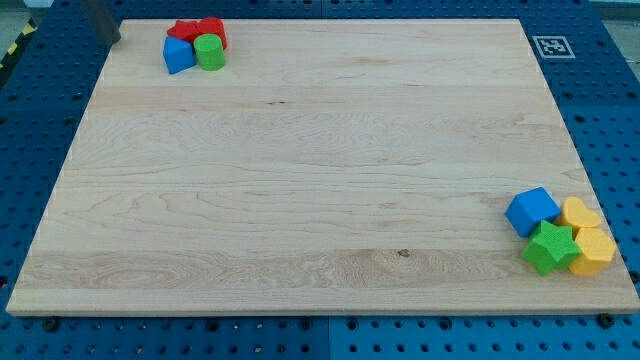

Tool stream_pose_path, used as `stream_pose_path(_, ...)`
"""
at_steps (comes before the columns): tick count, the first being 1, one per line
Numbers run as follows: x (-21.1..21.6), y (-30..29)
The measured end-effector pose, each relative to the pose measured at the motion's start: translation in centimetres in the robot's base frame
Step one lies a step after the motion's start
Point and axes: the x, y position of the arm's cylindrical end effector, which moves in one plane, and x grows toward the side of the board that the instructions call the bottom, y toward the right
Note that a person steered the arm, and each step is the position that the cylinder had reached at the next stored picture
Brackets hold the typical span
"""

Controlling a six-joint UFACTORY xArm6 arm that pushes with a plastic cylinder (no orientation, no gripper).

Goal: Push the red circle towards top center

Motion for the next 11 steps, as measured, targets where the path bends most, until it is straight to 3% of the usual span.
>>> stream_pose_path(1,-1.7,6.1)
stream_pose_path(2,2.3,15.8)
stream_pose_path(4,14.5,28.7)
stream_pose_path(5,14.4,29.7)
stream_pose_path(6,13.8,26.3)
stream_pose_path(8,6.1,21.4)
stream_pose_path(9,4.5,22.7)
stream_pose_path(10,5.8,29.3)
stream_pose_path(11,10.9,36.5)
